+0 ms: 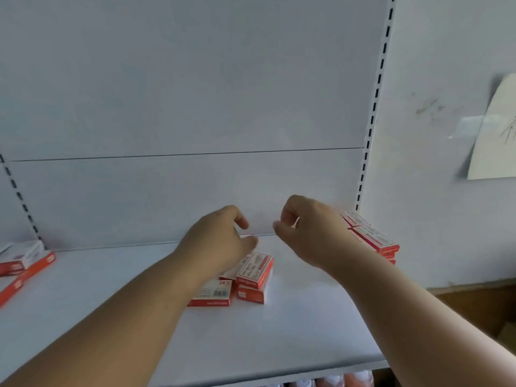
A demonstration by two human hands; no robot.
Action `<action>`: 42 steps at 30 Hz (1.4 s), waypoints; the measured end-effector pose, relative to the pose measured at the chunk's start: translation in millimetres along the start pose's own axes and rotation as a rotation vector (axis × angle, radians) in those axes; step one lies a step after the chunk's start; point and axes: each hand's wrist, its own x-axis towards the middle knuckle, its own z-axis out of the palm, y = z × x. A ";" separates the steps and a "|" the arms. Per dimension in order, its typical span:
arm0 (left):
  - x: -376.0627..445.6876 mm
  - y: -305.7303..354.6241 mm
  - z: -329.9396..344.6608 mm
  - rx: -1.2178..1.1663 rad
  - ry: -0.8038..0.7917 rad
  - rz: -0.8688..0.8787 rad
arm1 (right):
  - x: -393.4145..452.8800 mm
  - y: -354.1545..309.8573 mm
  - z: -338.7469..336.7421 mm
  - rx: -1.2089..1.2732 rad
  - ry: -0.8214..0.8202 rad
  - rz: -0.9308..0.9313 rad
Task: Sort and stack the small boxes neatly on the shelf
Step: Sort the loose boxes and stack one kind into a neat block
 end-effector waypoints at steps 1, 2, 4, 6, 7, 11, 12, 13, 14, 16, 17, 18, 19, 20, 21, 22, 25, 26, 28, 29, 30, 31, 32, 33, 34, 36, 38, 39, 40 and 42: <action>4.0 -13.2 -8.7 -0.004 0.004 -0.009 | 4.4 -8.5 7.4 -0.004 -0.026 -0.001; 8.9 -28.1 -16.9 -0.002 0.010 -0.015 | 10.2 -17.5 15.9 -0.008 -0.055 0.006; 21.1 -50.0 -25.8 0.023 0.024 -0.023 | 23.0 -28.2 25.5 -0.033 -0.121 0.030; 34.7 -69.9 -28.8 0.056 0.014 -0.042 | 37.6 -37.6 36.5 -0.077 -0.200 0.067; 41.0 -78.1 -27.0 0.087 0.004 -0.054 | 44.1 -41.5 41.6 -0.110 -0.243 0.081; 56.9 -102.4 -11.5 0.161 0.042 -0.095 | 56.7 -55.7 62.1 -0.161 -0.355 0.082; 58.0 -106.4 -7.4 0.157 0.056 -0.106 | 56.9 -58.6 66.6 -0.170 -0.358 0.073; 58.5 -109.6 -3.0 0.162 0.050 -0.099 | 56.6 -61.0 70.4 -0.193 -0.359 0.067; 59.1 -111.6 1.1 0.174 0.018 -0.078 | 56.0 -63.1 73.1 -0.226 -0.367 0.065; 61.6 -112.7 6.8 0.181 -0.072 -0.046 | 56.1 -64.6 76.8 -0.312 -0.413 0.060; 62.8 -111.9 8.1 0.165 -0.106 -0.048 | 57.0 -64.5 78.3 -0.366 -0.452 0.056; 64.1 -111.2 9.1 0.140 -0.124 -0.058 | 58.6 -63.6 80.1 -0.419 -0.496 0.061; 65.0 -110.7 9.7 0.117 -0.128 -0.068 | 60.6 -62.2 82.2 -0.462 -0.540 0.076; 65.4 -110.3 10.3 0.099 -0.127 -0.073 | 62.2 -60.1 84.6 -0.491 -0.576 0.092; 65.1 -110.3 10.6 0.081 -0.129 -0.075 | 63.5 -57.2 87.0 -0.507 -0.598 0.100; 64.4 -110.7 10.7 0.054 -0.137 -0.079 | 64.6 -53.6 89.2 -0.504 -0.604 0.101; 63.9 -113.5 7.5 -0.096 -0.184 -0.101 | 65.2 -44.1 89.6 -0.355 -0.562 0.154; 64.2 -114.5 6.3 -0.140 -0.194 -0.114 | 64.7 -41.8 87.8 -0.304 -0.531 0.170; 65.0 -115.4 6.6 -0.191 -0.198 -0.142 | 62.2 -37.1 81.9 -0.268 -0.419 0.157; 65.2 -116.1 7.4 -0.212 -0.195 -0.148 | 60.2 -35.4 79.5 -0.261 -0.358 0.151; 65.2 -116.4 8.1 -0.233 -0.188 -0.148 | 57.5 -34.9 77.5 -0.242 -0.310 0.154; 65.0 -116.4 8.2 -0.256 -0.178 -0.142 | 55.6 -34.8 76.6 -0.205 -0.273 0.162; 64.2 -116.2 7.8 -0.281 -0.173 -0.132 | 53.6 -35.8 76.5 -0.155 -0.239 0.166; 63.6 -115.7 7.3 -0.300 -0.182 -0.121 | 52.7 -37.9 77.5 -0.095 -0.199 0.162; 62.8 -115.0 6.8 -0.309 -0.207 -0.110 | 52.0 -40.9 79.1 -0.016 -0.149 0.154; 61.9 -113.4 6.8 -0.319 -0.267 -0.103 | 51.1 -49.0 82.0 0.249 -0.067 0.159; 62.6 -112.6 7.1 -0.343 -0.282 -0.122 | 48.8 -56.0 83.1 0.601 -0.088 0.189; 63.4 -112.7 6.8 -0.356 -0.271 -0.138 | 46.9 -58.2 83.8 0.744 -0.114 0.213; 64.0 -113.0 5.9 -0.368 -0.249 -0.159 | 45.1 -59.9 84.2 0.849 -0.130 0.247; 65.5 -114.5 3.4 -0.366 -0.176 -0.195 | 43.7 -61.3 84.6 0.963 -0.126 0.327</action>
